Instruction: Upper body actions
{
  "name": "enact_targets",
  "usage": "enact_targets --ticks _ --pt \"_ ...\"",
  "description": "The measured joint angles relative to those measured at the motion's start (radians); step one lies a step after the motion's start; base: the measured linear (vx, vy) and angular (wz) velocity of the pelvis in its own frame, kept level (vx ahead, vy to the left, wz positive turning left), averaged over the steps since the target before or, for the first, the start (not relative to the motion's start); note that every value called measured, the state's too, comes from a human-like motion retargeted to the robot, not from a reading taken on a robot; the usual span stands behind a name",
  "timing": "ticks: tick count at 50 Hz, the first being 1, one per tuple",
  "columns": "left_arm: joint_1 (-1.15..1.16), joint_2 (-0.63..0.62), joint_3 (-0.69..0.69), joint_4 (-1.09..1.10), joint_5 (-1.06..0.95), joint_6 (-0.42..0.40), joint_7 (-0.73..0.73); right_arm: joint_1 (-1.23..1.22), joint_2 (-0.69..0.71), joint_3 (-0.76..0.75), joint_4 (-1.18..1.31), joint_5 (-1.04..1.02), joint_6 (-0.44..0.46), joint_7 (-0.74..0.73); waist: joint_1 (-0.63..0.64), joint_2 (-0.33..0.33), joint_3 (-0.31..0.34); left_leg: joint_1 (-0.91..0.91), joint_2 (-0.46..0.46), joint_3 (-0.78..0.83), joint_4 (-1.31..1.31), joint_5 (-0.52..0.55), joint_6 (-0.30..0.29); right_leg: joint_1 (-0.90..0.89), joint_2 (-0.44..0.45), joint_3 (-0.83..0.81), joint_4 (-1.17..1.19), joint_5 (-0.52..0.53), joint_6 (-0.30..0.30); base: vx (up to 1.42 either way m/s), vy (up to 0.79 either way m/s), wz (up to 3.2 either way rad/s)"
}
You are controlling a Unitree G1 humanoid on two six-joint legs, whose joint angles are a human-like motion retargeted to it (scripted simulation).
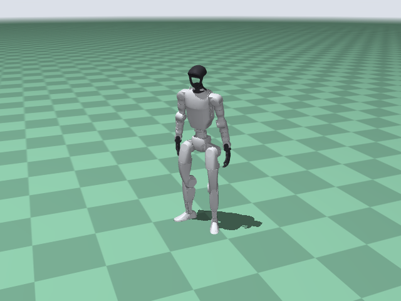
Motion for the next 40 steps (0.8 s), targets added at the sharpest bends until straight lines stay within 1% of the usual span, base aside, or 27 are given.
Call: enact_targets --ticks 4,8,10,12,15,18,20,24,27,30,35,40 --pt "-0.046 0.007 -0.017 -0.044 -0.022 0.004 -0.016 -0.069 0.016 0.047 -0.071 0.002 -0.013 0.054 -0.003 -0.001 0.013 -0.002 -0.002 0.012 0.002 -0.002 0.005 -0.01 -0.003 0.0 0.007 0.003 -0.003 -0.03 -0.01 -0.07" --pt "-0.127 0.029 -0.063 -0.037 -0.041 0.003 -0.008 -0.156 0.021 0.095 -0.109 0.044 -0.024 0.086 -0.007 0.001 0.05 -0.018 -0.006 0.011 0.018 -0.005 0.011 -0.026 -0.017 -0.002 0.028 0.0 -0.01 -0.13 -0.02 0.02" --pt "-0.186 0.046 -0.099 -0.011 -0.035 0.001 0.016 -0.205 0.022 0.113 -0.12 0.062 -0.03 0.091 -0.002 0.001 0.075 -0.041 -0.004 0.009 0.042 -0.012 0.013 -0.046 -0.029 -0.004 0.049 -0.006 -0.015 -0.18 -0.1 0.03" --pt "-0.269 0.063 -0.138 0.026 -0.022 -0.001 0.043 -0.281 0.023 0.13 -0.113 0.09 -0.036 0.085 0.011 0.001 0.115 -0.082 0.009 0.01 0.09 -0.029 0.015 -0.084 -0.044 -0.003 0.094 -0.023 -0.022 -0.34 -0.15 -0.11" --pt "-0.379 0.073 -0.198 0.054 -0.017 -0.013 0.083 -0.408 0.023 0.152 -0.093 0.122 -0.05 0.066 0.041 0.006 0.172 -0.171 0.048 0.017 0.204 -0.072 0.013 -0.171 -0.057 0.025 0.195 -0.064 -0.039 -0.39 -0.22 -0.19" --pt "-0.511 0.089 -0.271 0.053 -0.062 -0.043 0.098 -0.53 0.016 0.143 -0.118 0.11 -0.06 0.064 0.045 0.026 0.22 -0.344 0.12 -0.026 0.424 -0.158 0.025 -0.279 -0.065 0.018 0.319 -0.126 -0.061 -0.48 -0.19 0.2" --pt "-0.584 0.098 -0.292 0.024 -0.064 -0.044 0.095 -0.587 0.01 0.132 -0.162 0.086 -0.066 0.082 0.059 0.034 0.237 -0.458 0.17 -0.044 0.576 -0.225 0.038 -0.37 -0.077 0.019 0.436 -0.181 -0.08 -0.3 -0.15 -0.04" --pt "-0.708 0.092 -0.268 -0.082 -0.045 -0.015 0.059 -0.678 0.008 0.105 -0.263 0.057 -0.079 0.115 0.066 0.031 0.247 -0.693 0.237 -0.078 0.868 -0.347 0.066 -0.595 -0.119 0.048 0.711 -0.295 -0.122 -0.17 -0.07 -0.06" --pt "-0.816 0.082 -0.277 -0.169 -0.116 0.001 0.005 -0.75 0.002 0.086 -0.337 0.103 -0.083 0.129 0.068 0.024 0.271 -0.871 0.258 -0.115 1.072 -0.418 0.092 -0.761 -0.154 0.08 0.91 -0.367 -0.141 -0.2 -0.11 0.29" --pt "-0.933 0.081 -0.305 -0.23 -0.207 0.003 -0.023 -0.831 -0.024 0.102 -0.402 0.168 -0.095 0.158 0.069 0.018 0.304 -1.011 0.268 -0.125 1.225 -0.468 0.134 -0.897 -0.169 0.107 1.064 -0.424 -0.165 -0.2 -0.05 0.23" --pt "-1.096 0.102 -0.358 -0.28 -0.187 0.004 0.007 -0.941 -0.075 0.157 -0.503 0.185 -0.111 0.162 0.066 0.03 0.357 -1.205 0.293 -0.149 1.43 -0.538 0.189 -1.091 -0.187 0.148 1.279 -0.498 -0.186 -0.23 -0.02 0.12" --pt "-1.183 0.117 -0.4 -0.391 -0.209 0.06 0.035 -1.008 -0.115 0.206 -0.589 0.22 -0.127 0.173 0.066 0.041 0.364 -1.378 0.324 -0.154 1.587 -0.583 0.24 -1.279 -0.218 0.166 1.461 -0.557 -0.226 -0.12 -0.03 -0.02"
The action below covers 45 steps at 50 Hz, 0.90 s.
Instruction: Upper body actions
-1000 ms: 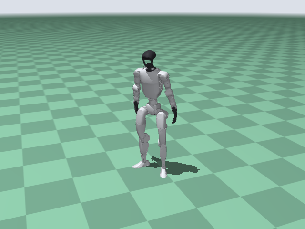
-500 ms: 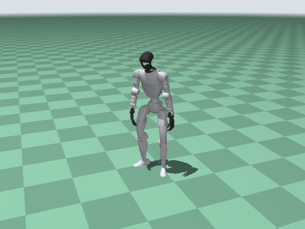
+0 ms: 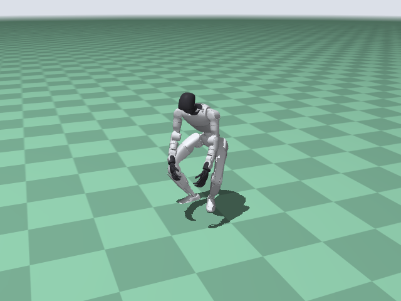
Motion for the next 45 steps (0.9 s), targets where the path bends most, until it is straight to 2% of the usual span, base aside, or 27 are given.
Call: enact_targets --ticks 5,11,21,28,35,38,42,45 --pt "-0.006 -0.014 -0.01 -0.111 0.001 -0.003 0.012 -0.007 0.02 -0.003 -0.025 0.051 -0.008 -0.006 0.004 0.012 0.005 -0.097 0.016 -0.011 0.119 -0.038 0.036 -0.096 -0.033 0.011 0.118 -0.038 -0.022 -0.02 -0.03 0.05" --pt "0.006 -0.039 -0.014 -0.101 -0.059 -0.002 0.046 0.009 0.037 -0.003 -0.013 0.095 -0.01 0.032 0.005 0.024 0.006 -0.131 0.033 -0.023 0.181 -0.059 0.055 -0.127 -0.046 0.016 0.182 -0.071 -0.033 0.0 0.0 0.0" --pt "0.062 -0.008 0.022 -0.075 -0.016 0.022 0.111 0.028 0.022 -0.028 0.061 0.031 -0.036 0.018 -0.001 0.01 0.005 -0.025 0.021 -0.025 0.058 -0.03 0.017 -0.007 0.002 0.004 0.043 -0.027 0.005 0.0 0.0 0.0" --pt "0.204 -0.001 0.053 -0.058 -0.052 0.044 0.042 0.14 -0.012 -0.065 0.129 -0.109 -0.068 0.013 -0.003 -0.003 -0.003 0.217 -0.008 0.003 -0.244 0.081 -0.057 0.245 0.081 -0.024 -0.284 0.098 0.056 0.06 0.03 -0.11" --pt "0.462 -0.009 0.062 0.046 0.033 0.051 -0.1 0.392 -0.011 -0.11 0.291 -0.173 -0.046 -0.098 0.005 -0.025 -0.038 0.623 -0.103 0.08 -0.737 0.28 -0.14 0.634 0.145 -0.047 -0.797 0.308 0.114 0.2 0.07 -0.01" --pt "0.59 -0.028 0.09 0.151 0.108 0.046 -0.109 0.501 0.009 -0.134 0.424 -0.173 -0.021 -0.142 -0.005 -0.043 -0.085 0.812 -0.177 0.112 -1.004 0.385 -0.172 0.808 0.175 -0.052 -1.058 0.421 0.147 0.21 0.1 0.09" --pt "0.77 -0.088 0.174 0.255 0.136 0.103 -0.03 0.607 0.029 -0.136 0.609 -0.166 0.014 -0.212 -0.039 -0.06 -0.158 1.027 -0.251 0.145 -1.298 0.495 -0.216 1.007 0.187 -0.09 -1.324 0.535 0.204 0.23 0.2 -0.05" --pt "0.951 -0.134 0.257 0.275 0.112 0.071 0.016 0.713 0.04 -0.117 0.683 -0.179 0.021 -0.274 -0.105 -0.065 -0.24 1.155 -0.289 0.139 -1.462 0.554 -0.242 1.109 0.198 -0.114 -1.45 0.592 0.23 0.38 0.26 0.19"
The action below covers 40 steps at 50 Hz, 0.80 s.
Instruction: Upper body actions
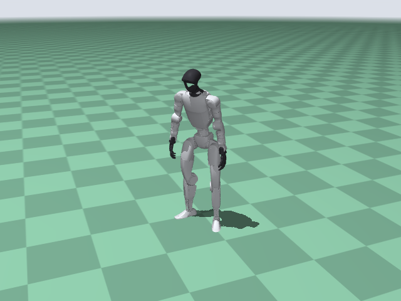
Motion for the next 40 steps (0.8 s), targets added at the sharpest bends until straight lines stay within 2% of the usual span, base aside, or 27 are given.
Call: enact_targets --ticks 3,5,7,9,12,15,18,22,30,35,40 --pt "0.163 -0.032 0.086 -0.001 0.036 -0.032 -0.001 0.125 0.004 -0.008 0.008 -0.062 0.007 -0.035 -0.055 -0.015 -0.101 0.06 -0.039 0.002 -0.079 0.019 -0.009 0.052 -0.011 -0.103 -0.036 -0.002 0.007 0.48 0.22 0.11" --pt "0.228 -0.021 0.137 0.029 0.099 -0.031 -0.023 0.205 0.003 -0.055 0.013 -0.12 0.02 -0.012 -0.035 -0.027 -0.171 0.083 -0.064 0.024 -0.127 0.03 -0.011 0.011 -0.021 -0.016 0.01 -0.037 -0.012 0.43 0.1 -0.32" --pt "0.247 -0.031 0.187 0.102 0.197 0.009 -0.042 0.265 -0.005 -0.116 0.035 -0.152 0.074 0.047 0.005 -0.023 -0.206 0.1 -0.076 0.032 -0.148 0.034 -0.015 0.007 -0.024 -0.002 0.03 -0.054 -0.017 0.36 0.11 -0.15" --pt "0.261 -0.036 0.213 0.2 0.208 0.073 -0.029 0.301 -0.007 -0.162 0.066 -0.149 0.14 0.097 0.024 -0.009 -0.223 0.112 -0.062 0.023 -0.136 0.026 -0.02 0.039 -0.019 -0.04 0.019 -0.055 -0.012 0.21 0.07 0.07" --pt "0.274 -0.03 0.286 0.296 0.068 0.115 -0.008 0.32 -0.004 -0.164 0.104 -0.097 0.186 0.13 0.004 0.014 -0.218 0.152 -0.044 0.016 -0.135 0.019 -0.016 0.088 0.005 -0.038 0.009 -0.056 -0.005 0.1 -0.01 0.05" --pt "0.286 -0.047 0.361 0.304 -0.059 0.111 -0.061 0.319 0.0 -0.158 0.107 -0.074 0.19 0.116 -0.022 0.027 -0.248 0.146 -0.04 0.007 -0.134 0.013 -0.019 0.087 0.015 -0.045 0.0 -0.057 -0.007 0.12 0.0 0.08" --pt "0.283 -0.06 0.399 0.266 -0.093 0.098 -0.091 0.316 0.015 -0.158 0.06 -0.09 0.183 0.106 0.0 0.027 -0.258 0.156 -0.036 0.029 -0.136 0.01 -0.025 0.085 0.016 -0.034 0.004 -0.058 -0.009 0.08 0.01 -0.3" --pt "0.254 -0.039 0.348 0.228 -0.073 0.087 -0.116 0.3 0.027 -0.128 -0.027 -0.105 0.152 0.145 0.014 0.031 -0.261 0.168 -0.036 0.032 -0.138 0.007 -0.024 0.091 0.017 -0.029 0.012 -0.064 -0.01 0.02 0.0 -0.02" --pt "0.171 -0.004 0.214 0.085 0.095 0.062 -0.208 0.222 0.049 -0.076 -0.178 -0.116 0.114 0.207 0.013 0.035 -0.262 0.173 -0.038 0.018 -0.134 0.007 -0.023 0.11 0.018 -0.044 0.006 -0.064 -0.012 0.0 0.0 0.09" --pt "0.118 -0.002 0.139 0.02 0.123 0.027 -0.225 0.174 0.06 -0.042 -0.225 -0.068 0.08 0.233 0.021 0.033 -0.243 0.173 -0.039 0.014 -0.127 0.005 -0.02 0.115 0.015 -0.046 0.008 -0.063 -0.014 0.0 0.0 0.0" --pt "0.072 -0.007 0.072 0.004 0.119 0.008 -0.218 0.12 0.072 -0.003 -0.218 -0.052 0.073 0.242 0.026 0.023 -0.194 0.152 -0.036 0.011 -0.088 -0.01 -0.011 0.108 0.004 -0.052 0.027 -0.069 -0.02 -0.06 -0.08 0.03"
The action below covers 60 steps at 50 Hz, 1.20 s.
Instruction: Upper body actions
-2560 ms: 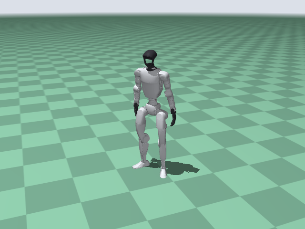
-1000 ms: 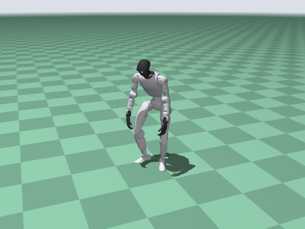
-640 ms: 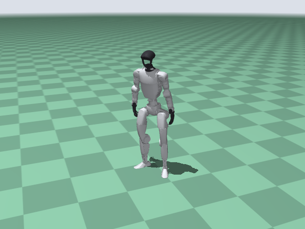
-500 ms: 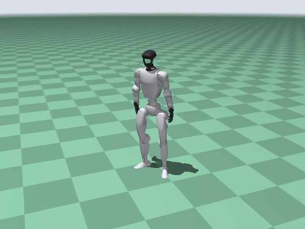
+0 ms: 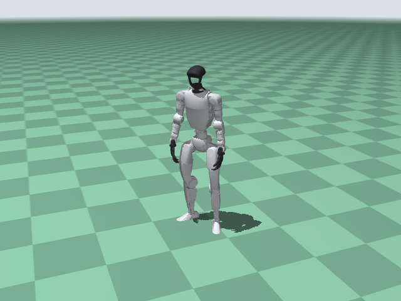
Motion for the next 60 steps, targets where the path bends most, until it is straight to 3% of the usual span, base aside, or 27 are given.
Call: enact_targets --ticks 7,13,17,20,23,27,36,44,50,57,60 --pt "-0.109 -0.012 -0.087 -0.005 -0.004 -0.011 0.022 -0.073 -0.009 0.049 -0.032 -0.019 -0.014 -0.014 0.016 -0.022 0.101 -0.204 0.05 -0.016 0.276 -0.118 0.026 -0.158 -0.052 0.034 0.185 -0.084 -0.021 -0.25 -0.14 0.07" --pt "-0.199 0.048 -0.216 -0.069 0.102 -0.034 0.154 -0.179 -0.036 0.157 -0.077 -0.135 -0.032 -0.191 0.015 -0.004 0.21 -0.409 0.154 -0.02 0.564 -0.254 0.05 -0.358 -0.068 0.059 0.437 -0.197 -0.069 -0.25 -0.15 -0.27" --pt "-0.307 0.126 -0.423 -0.038 0.299 -0.028 0.271 -0.219 -0.074 0.23 -0.103 -0.342 0.049 -0.299 0.041 0.016 0.258 -0.552 0.203 -0.058 0.744 -0.33 0.068 -0.477 -0.086 0.058 0.58 -0.25 -0.088 -0.17 -0.13 0.07" --pt "-0.391 0.149 -0.504 0.022 0.478 0.006 0.25 -0.251 -0.08 0.282 -0.068 -0.519 0.128 -0.332 0.065 -0.012 0.296 -0.591 0.202 -0.036 0.816 -0.362 0.081 -0.537 -0.119 0.079 0.658 -0.274 -0.104 -0.14 -0.04 -0.14" --pt "-0.436 0.136 -0.52 0.049 0.593 0.116 0.249 -0.281 -0.07 0.311 -0.012 -0.602 0.165 -0.327 0.062 -0.005 0.313 -0.634 0.216 -0.055 0.872 -0.381 0.086 -0.564 -0.127 0.075 0.705 -0.296 -0.11 -0.08 -0.01 0.08" --pt "-0.459 0.102 -0.477 0.054 0.564 0.161 0.27 -0.277 -0.068 0.324 -0.027 -0.618 0.171 -0.387 0.065 -0.002 0.314 -0.645 0.221 -0.058 0.895 -0.393 0.089 -0.572 -0.128 0.082 0.725 -0.308 -0.112 0.0 0.0 0.0" --pt "-0.448 0.122 -0.503 0.035 0.498 0.072 0.256 -0.278 -0.06 0.279 -0.017 -0.597 0.177 -0.36 0.067 0.002 0.295 -0.624 0.217 -0.057 0.859 -0.381 0.083 -0.545 -0.119 0.072 0.686 -0.297 -0.106 0.0 0.0 0.0" --pt "-0.407 0.128 -0.541 0.053 0.546 0.077 0.347 -0.259 -0.051 0.229 0.054 -0.497 0.178 -0.332 0.08 -0.003 0.289 -0.578 0.199 -0.054 0.805 -0.358 0.081 -0.492 -0.114 0.052 0.635 -0.276 -0.099 0.02 0.01 0.03" --pt "-0.341 0.097 -0.499 0.099 0.467 0.076 0.26 -0.172 -0.034 0.155 0.058 -0.51 0.177 -0.313 0.087 -0.009 0.266 -0.469 0.155 -0.047 0.658 -0.291 0.07 -0.377 -0.096 0.03 0.498 -0.218 -0.08 0.11 0.04 0.14" --pt "-0.235 0.075 -0.353 0.142 0.343 0.07 -0.063 -0.057 -0.009 0.09 0.143 -0.427 0.171 -0.279 0.095 -0.036 0.207 -0.249 0.065 -0.024 0.336 -0.153 0.047 -0.189 -0.055 0.029 0.223 -0.085 -0.03 0.19 0.06 0.07" --pt "-0.171 0.07 -0.299 0.14 0.253 0.058 -0.066 -0.013 -0.006 0.072 0.164 -0.421 0.157 -0.237 0.087 -0.041 0.165 -0.166 0.037 -0.016 0.217 -0.105 0.035 -0.117 -0.044 0.026 0.124 -0.038 -0.005 0.18 0.16 -0.04"
